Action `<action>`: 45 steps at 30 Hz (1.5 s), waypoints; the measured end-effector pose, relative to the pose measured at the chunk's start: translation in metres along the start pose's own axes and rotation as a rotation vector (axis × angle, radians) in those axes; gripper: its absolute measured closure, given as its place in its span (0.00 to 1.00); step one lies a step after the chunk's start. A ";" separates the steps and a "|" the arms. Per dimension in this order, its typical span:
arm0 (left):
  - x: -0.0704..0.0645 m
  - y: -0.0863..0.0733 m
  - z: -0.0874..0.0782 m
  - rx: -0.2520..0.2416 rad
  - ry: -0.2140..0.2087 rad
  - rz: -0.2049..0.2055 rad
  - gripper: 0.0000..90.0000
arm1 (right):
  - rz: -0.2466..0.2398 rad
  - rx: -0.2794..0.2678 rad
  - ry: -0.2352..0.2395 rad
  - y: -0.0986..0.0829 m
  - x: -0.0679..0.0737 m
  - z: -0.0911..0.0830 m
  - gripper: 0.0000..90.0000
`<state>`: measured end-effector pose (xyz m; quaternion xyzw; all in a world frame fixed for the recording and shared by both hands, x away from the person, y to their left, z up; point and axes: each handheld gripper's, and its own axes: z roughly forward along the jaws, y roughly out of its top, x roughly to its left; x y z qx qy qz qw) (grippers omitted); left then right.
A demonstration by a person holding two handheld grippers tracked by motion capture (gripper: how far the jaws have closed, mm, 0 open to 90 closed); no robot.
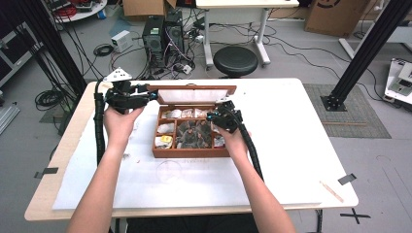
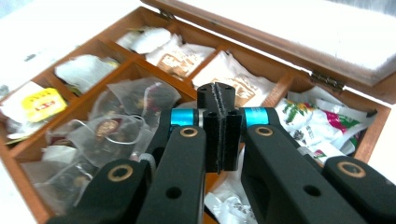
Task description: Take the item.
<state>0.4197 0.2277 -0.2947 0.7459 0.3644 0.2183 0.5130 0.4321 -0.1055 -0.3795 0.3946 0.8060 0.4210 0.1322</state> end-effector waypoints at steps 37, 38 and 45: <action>0.001 0.000 0.002 -0.004 0.004 -0.011 0.58 | -0.156 -0.187 0.263 0.016 0.064 -0.068 1.00; 0.001 0.000 0.002 -0.002 0.005 -0.011 0.58 | -0.161 -0.191 0.278 0.016 0.068 -0.070 1.00; 0.001 0.000 0.002 -0.002 0.005 -0.010 0.58 | -0.201 -0.214 0.386 0.008 0.095 -0.080 1.00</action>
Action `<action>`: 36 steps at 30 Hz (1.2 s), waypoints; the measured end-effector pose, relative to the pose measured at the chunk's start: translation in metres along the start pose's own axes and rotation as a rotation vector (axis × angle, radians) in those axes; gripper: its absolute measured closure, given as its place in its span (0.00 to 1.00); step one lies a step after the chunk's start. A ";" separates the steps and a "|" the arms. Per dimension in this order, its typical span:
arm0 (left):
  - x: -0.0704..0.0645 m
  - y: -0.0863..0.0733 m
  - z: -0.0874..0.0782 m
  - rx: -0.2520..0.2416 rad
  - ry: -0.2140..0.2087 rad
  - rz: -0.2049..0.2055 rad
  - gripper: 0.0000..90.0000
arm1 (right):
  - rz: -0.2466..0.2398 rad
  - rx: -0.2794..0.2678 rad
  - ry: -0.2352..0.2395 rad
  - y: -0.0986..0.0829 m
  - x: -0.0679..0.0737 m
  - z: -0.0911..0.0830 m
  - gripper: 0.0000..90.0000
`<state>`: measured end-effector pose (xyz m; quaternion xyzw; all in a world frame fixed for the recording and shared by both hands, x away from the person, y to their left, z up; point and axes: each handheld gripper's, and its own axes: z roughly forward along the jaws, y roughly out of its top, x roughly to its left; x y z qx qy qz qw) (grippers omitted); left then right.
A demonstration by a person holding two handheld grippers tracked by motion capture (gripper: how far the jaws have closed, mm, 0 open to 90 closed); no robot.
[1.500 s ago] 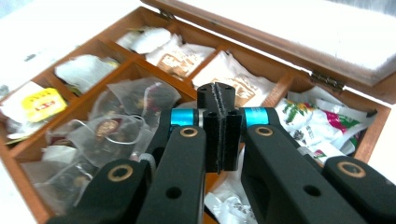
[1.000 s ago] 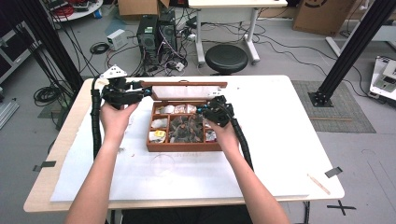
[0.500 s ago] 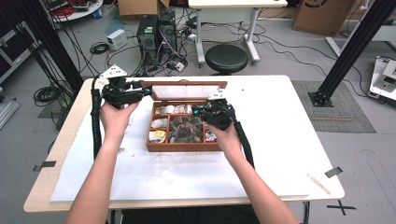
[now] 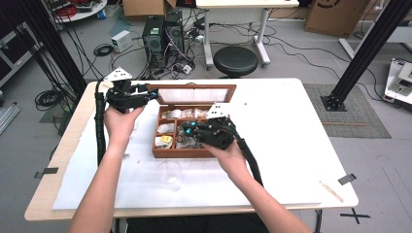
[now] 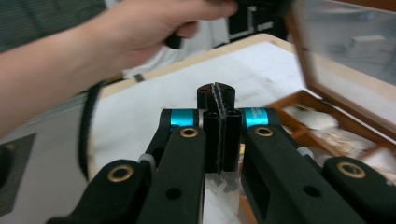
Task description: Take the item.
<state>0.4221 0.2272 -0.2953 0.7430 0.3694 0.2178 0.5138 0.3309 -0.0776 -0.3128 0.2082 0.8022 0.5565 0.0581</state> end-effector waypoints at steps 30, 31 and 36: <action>-0.001 0.000 0.000 0.004 0.007 0.003 0.58 | -0.047 0.050 0.152 -0.034 0.048 0.027 1.00; -0.002 0.000 0.000 0.004 0.006 0.002 0.58 | -0.046 0.053 0.154 -0.035 0.048 0.028 1.00; -0.002 0.000 0.000 0.005 0.006 0.002 0.58 | -0.041 0.061 0.148 -0.039 0.047 0.031 1.00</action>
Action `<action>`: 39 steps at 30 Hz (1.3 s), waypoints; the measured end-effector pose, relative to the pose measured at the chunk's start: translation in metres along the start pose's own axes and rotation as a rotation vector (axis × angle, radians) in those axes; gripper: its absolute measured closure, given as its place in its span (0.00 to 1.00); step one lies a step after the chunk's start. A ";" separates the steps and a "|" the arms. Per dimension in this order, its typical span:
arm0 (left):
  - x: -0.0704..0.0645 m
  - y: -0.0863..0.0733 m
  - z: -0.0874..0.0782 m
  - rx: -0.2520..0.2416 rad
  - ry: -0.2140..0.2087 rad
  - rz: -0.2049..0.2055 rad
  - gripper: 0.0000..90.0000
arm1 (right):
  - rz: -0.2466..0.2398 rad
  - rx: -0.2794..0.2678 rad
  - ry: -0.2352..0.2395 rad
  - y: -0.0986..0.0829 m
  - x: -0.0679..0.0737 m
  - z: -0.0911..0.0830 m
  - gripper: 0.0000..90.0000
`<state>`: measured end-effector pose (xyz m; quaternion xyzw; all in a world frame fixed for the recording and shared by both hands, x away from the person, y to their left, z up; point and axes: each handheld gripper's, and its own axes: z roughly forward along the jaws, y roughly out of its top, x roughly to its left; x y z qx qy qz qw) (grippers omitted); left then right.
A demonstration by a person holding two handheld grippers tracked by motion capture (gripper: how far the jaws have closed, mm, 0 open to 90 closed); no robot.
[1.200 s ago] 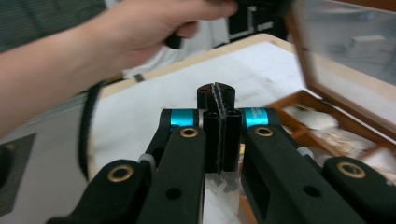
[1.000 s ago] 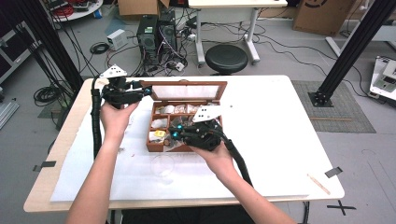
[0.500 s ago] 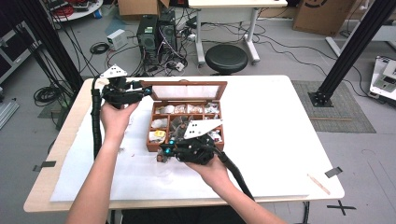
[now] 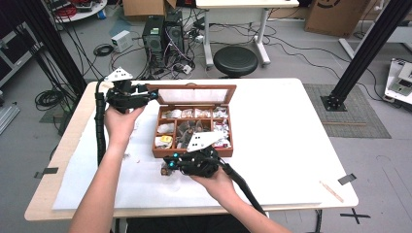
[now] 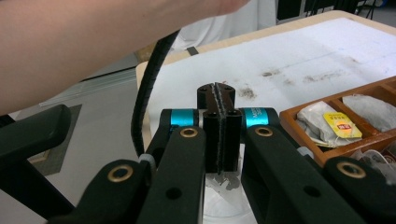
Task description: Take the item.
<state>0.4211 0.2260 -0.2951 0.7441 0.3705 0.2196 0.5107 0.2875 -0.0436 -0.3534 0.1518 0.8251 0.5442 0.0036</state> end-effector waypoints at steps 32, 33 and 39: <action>0.000 0.000 0.000 0.002 0.004 0.006 0.58 | 0.055 0.068 -0.023 -0.020 -0.008 0.014 1.00; 0.000 0.000 0.000 0.002 0.003 0.006 0.58 | 0.052 0.072 -0.021 -0.020 -0.008 0.015 1.00; 0.000 0.000 0.000 0.002 0.003 0.007 0.58 | 0.067 0.078 -0.026 -0.022 -0.009 0.017 0.92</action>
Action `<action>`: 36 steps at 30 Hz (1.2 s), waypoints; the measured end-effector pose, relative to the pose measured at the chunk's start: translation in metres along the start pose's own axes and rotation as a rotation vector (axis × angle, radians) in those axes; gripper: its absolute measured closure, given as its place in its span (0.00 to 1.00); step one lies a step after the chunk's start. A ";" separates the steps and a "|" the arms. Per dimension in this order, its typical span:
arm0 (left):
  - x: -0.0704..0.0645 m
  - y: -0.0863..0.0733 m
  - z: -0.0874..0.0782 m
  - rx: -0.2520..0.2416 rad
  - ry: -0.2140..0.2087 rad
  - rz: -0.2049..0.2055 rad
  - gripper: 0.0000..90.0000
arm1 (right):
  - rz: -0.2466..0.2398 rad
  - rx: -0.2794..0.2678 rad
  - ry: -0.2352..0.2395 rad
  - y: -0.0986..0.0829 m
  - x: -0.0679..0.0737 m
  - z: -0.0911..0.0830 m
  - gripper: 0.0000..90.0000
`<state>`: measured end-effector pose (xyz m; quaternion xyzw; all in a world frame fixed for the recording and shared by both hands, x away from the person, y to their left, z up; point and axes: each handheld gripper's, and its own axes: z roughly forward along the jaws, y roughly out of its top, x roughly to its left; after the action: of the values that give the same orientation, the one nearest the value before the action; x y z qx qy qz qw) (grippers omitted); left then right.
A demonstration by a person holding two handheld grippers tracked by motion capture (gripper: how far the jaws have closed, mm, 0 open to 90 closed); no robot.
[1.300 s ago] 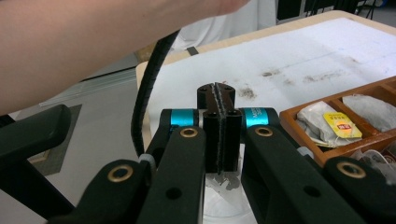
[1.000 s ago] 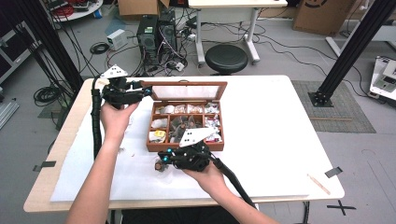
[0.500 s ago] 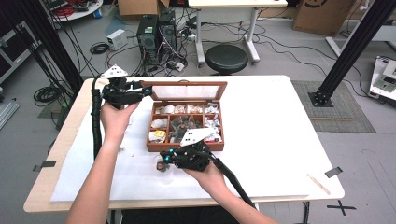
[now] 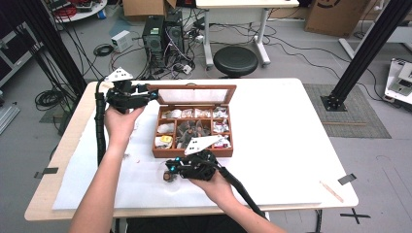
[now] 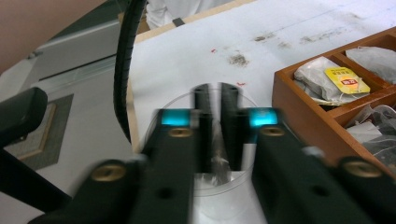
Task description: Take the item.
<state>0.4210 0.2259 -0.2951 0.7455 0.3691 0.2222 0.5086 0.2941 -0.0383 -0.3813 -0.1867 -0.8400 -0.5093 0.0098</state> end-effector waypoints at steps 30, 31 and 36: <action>0.000 0.000 0.001 0.004 0.003 -0.001 0.58 | 0.008 -0.140 -0.187 -0.013 -0.031 -0.073 0.44; 0.000 0.000 0.001 0.004 0.004 -0.001 0.58 | 0.017 -0.144 -0.201 -0.015 -0.033 -0.079 0.43; 0.000 0.000 0.001 0.003 0.004 -0.003 0.58 | 0.048 -0.191 -0.286 -0.026 -0.046 -0.106 0.42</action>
<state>0.4215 0.2251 -0.2957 0.7455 0.3713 0.2223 0.5069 0.3105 -0.1540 -0.3618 -0.2772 -0.7759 -0.5549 -0.1154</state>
